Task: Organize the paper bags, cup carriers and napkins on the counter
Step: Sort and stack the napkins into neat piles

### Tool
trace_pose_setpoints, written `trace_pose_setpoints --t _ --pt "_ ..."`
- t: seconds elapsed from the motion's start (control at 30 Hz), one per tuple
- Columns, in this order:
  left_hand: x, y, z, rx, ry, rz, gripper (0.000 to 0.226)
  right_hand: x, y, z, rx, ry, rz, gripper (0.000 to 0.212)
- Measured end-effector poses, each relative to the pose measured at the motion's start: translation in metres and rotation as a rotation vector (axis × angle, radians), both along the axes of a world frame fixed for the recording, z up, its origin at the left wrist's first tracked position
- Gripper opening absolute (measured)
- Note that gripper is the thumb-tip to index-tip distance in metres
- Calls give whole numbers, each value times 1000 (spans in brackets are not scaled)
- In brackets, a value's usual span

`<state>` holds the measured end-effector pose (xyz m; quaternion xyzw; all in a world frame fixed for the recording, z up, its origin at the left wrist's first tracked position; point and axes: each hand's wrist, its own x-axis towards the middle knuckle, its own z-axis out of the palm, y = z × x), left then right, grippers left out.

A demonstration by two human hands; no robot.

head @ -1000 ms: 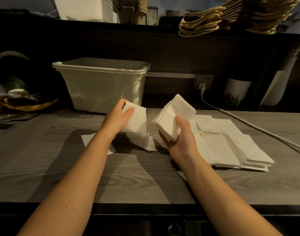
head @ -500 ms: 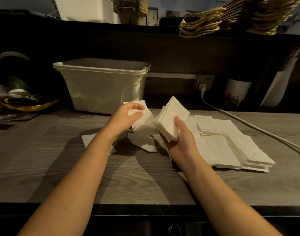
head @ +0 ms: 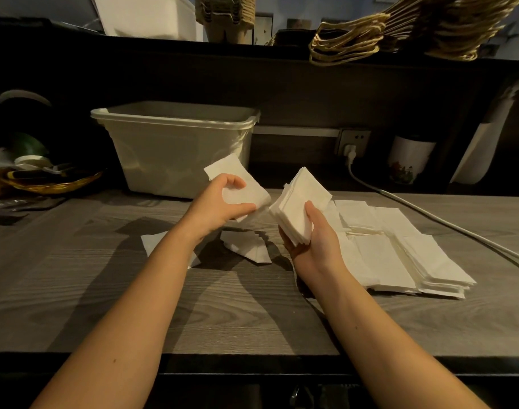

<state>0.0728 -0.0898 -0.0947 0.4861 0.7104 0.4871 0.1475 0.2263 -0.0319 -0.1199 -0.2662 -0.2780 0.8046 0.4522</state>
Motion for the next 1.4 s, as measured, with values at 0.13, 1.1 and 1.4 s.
trace_pose_setpoints --t 0.13,1.1,1.4 --pt "1 0 0 -57 90 -23 48 2 0 1 15 10 13 10" --pt "11 -6 6 -105 -35 -552 113 -3 8 -10 373 -278 133 36" --pt "17 -4 5 -60 -468 -249 43 -5 10 -9 357 -199 179 28"
